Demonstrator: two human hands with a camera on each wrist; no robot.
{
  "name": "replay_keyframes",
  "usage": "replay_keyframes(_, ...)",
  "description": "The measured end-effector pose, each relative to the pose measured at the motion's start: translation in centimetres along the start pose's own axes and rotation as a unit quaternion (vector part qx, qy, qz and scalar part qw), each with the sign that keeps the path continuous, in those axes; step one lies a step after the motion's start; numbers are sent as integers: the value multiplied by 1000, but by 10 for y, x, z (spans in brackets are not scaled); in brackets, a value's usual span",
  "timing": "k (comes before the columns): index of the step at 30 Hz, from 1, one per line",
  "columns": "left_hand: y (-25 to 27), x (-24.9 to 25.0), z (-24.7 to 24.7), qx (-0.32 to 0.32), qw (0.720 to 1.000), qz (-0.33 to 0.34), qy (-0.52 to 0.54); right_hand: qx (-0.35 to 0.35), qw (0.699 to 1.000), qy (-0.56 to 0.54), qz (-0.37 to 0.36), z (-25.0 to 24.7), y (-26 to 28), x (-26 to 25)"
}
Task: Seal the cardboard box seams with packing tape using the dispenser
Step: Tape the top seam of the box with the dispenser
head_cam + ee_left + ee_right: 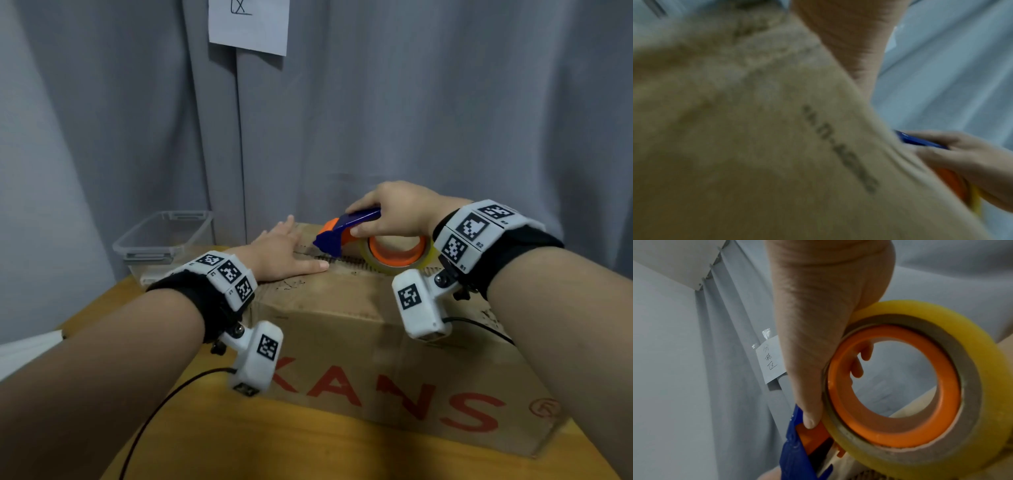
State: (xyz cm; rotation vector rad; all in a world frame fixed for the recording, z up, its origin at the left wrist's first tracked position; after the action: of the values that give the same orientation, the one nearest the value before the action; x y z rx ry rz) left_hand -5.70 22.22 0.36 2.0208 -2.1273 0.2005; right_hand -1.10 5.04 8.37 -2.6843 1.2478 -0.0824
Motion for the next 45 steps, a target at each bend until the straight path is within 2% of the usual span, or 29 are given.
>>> replay_keyframes(2,0,11,4,1,999,46,-3,-19,999,33,-15,1,-2,-3)
replay_keyframes(5,-2,13,11,-36,998,47,-28,-58,995,78,-36,-3,-4,-11)
replay_keyframes(9,-6,10,13,-44,997,34,-43,-16,992,102,-66,-27,-3,-24)
replay_keyframes(11,-7,10,13,-45,998,28,-37,-18,989,128,-74,-34,-1,-27)
replay_keyframes(17,-2,6,13,-80,992,-29,-90,-31,992,106,-57,-19,19,-7)
replay_keyframes(25,-4,10,13,-64,990,-45,-115,-10,995,101,-26,-14,36,7)
replay_keyframes(29,1,16,12,-76,984,-62,-149,-33,993,111,9,-9,35,6)
replay_keyframes(31,1,22,15,-85,983,-40,-160,-45,993,107,16,-10,32,8)
replay_keyframes(36,4,39,21,-98,989,27,-110,-35,996,82,10,-9,26,14)
replay_keyframes(40,4,34,16,-94,993,27,-72,-18,999,31,25,-13,26,19)
replay_keyframes(45,7,30,16,-74,996,32,-32,-12,1000,2,-1,-40,31,11)
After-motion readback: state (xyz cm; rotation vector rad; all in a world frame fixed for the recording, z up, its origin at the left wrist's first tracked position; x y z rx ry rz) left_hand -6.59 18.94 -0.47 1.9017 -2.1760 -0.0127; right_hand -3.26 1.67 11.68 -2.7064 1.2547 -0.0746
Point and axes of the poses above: each hand's wrist, its own y-axis away from the middle knuckle, its own z-axis out of the palm, x = y × z, the point moved 5 cm from there along -y, towards the middle knuckle, and after that the axes turned 1 degree about -y, right-handed, at the moved point
